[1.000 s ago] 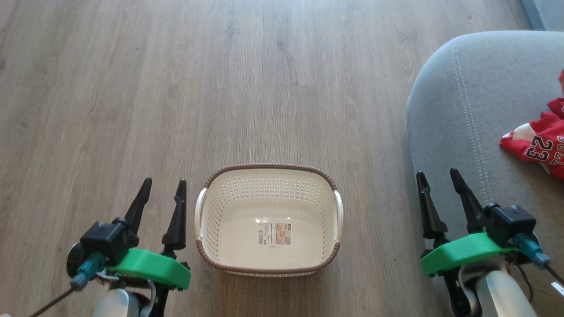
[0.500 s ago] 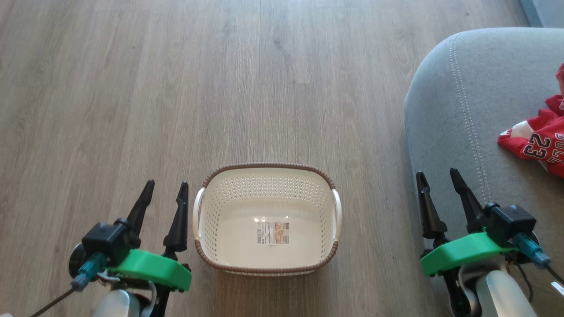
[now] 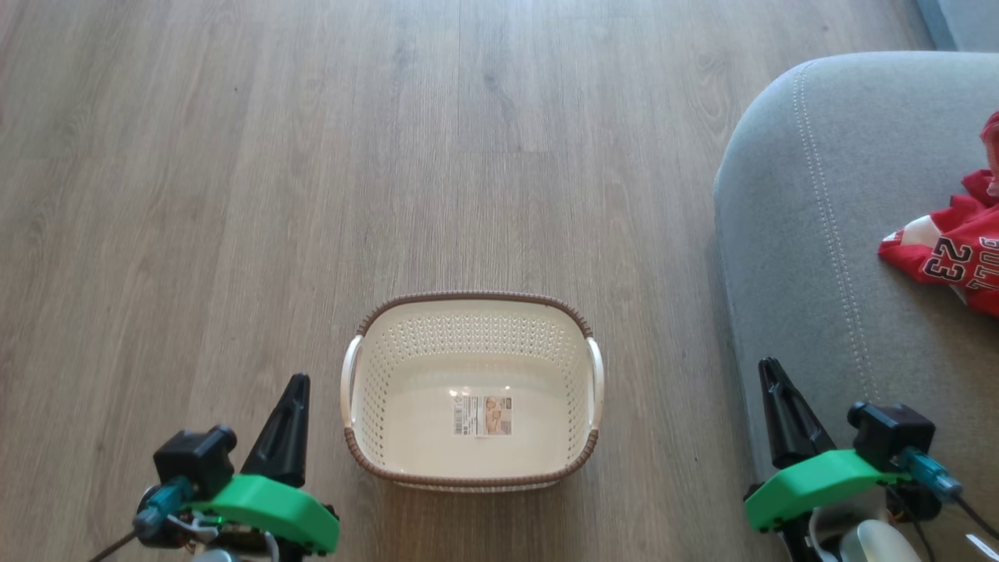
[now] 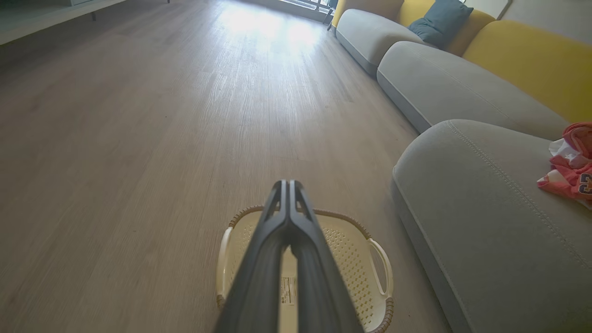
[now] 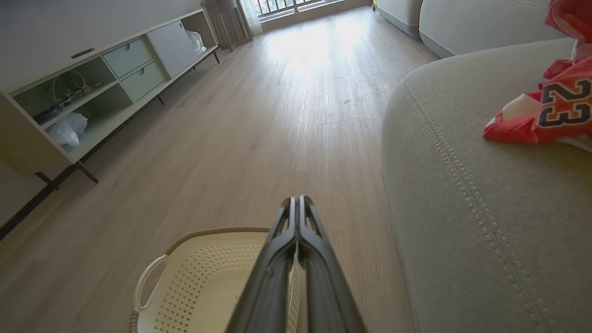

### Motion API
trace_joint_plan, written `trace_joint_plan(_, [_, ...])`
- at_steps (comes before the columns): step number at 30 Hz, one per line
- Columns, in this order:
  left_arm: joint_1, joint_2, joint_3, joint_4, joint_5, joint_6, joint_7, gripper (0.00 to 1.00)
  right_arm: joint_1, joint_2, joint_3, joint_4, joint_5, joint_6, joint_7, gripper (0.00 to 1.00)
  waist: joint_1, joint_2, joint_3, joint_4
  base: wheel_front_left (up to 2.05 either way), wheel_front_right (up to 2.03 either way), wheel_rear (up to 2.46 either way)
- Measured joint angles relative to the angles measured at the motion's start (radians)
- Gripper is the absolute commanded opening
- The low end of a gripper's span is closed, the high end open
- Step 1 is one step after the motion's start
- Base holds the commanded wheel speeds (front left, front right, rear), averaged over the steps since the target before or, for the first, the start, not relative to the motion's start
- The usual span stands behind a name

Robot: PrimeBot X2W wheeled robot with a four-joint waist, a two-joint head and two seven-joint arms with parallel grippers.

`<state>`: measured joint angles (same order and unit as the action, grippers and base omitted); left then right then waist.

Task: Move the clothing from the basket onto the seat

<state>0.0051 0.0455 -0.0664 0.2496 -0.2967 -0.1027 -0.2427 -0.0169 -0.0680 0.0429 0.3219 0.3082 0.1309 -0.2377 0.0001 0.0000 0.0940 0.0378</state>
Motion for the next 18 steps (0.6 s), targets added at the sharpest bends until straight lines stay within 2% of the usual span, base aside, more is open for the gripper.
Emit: trace_joint_plan(18, [-0.002,0.000,0.008,0.001,-0.196,-0.001,0.050,0.00,-0.002,0.000,-0.009,-0.004,0.202,0.000,0.044,0.00,0.0000,0.0000,-0.014,-0.006,0.00,0.00,0.00])
